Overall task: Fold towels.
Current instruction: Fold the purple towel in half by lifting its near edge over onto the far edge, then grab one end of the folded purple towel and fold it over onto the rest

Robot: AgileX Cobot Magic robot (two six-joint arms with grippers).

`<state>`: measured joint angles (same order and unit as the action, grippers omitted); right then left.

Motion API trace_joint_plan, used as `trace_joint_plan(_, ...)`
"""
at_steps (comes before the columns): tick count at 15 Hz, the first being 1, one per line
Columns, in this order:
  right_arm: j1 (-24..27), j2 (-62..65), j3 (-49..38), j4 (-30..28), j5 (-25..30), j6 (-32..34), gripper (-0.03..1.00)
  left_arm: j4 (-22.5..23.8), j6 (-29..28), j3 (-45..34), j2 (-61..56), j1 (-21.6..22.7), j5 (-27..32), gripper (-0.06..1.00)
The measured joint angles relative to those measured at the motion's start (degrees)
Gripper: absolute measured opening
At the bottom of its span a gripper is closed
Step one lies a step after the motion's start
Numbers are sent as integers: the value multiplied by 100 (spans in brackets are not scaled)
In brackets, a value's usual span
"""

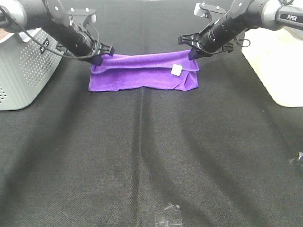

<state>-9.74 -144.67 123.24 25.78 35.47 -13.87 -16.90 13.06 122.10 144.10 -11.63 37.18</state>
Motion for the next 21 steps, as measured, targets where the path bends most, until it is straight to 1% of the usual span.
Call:
trace_joint_plan(3,0,-34,0,52,11,0,14,-6,0,0,97,0,6,0)
trace_joint_plan(4,0,-34,0,52,11,0,14,-6,0,0,97,0,6,0)
trace_joint_plan(6,0,-155,0,80,17,0,21,-6,0,0,97,0,11,0)
trace_joint_plan(7,0,-183,0,80,17,0,29,0,0,0,97,0,11,3)
trace_joint_plan(8,0,-201,0,40,17,0,43,11,0,0,97,0,11,10)
trace_joint_plan(9,0,-201,0,-11,34,0,52,57,-11,0,97,0,11,29)
trace_joint_plan(10,0,-201,0,-57,74,0,58,115,-69,0,97,0,29,46)
trace_joint_plan(11,0,-201,0,-155,160,0,62,155,-115,11,97,0,69,61)
trace_joint_plan(12,0,-201,0,-212,246,0,64,155,-160,92,97,0,229,72)
trace_joint_plan(13,0,-183,52,-292,384,6,64,172,-246,241,97,6,510,77)
trace_joint_plan(14,0,-143,126,-344,539,0,65,195,-332,401,97,17,808,78)
trace_joint_plan(15,0,-23,275,-413,871,6,65,149,-441,705,97,69,1324,79)
trace_joint_plan(16,0,86,395,-418,1175,17,65,23,-476,831,97,155,1587,79)
trace_joint_plan(17,0,201,516,-424,1495,63,65,-212,-493,877,97,298,1822,79)
trace_joint_plan(18,0,201,516,-424,1495,63,65,-212,-493,877,97,298,1822,79)
trace_joint_plan(20,0,269,722,-424,2040,126,65,-699,-390,894,235,561,2114,79)
trace_joint_plan(21,0,269,785,-424,2246,132,65,-848,-338,894,344,630,2149,79)
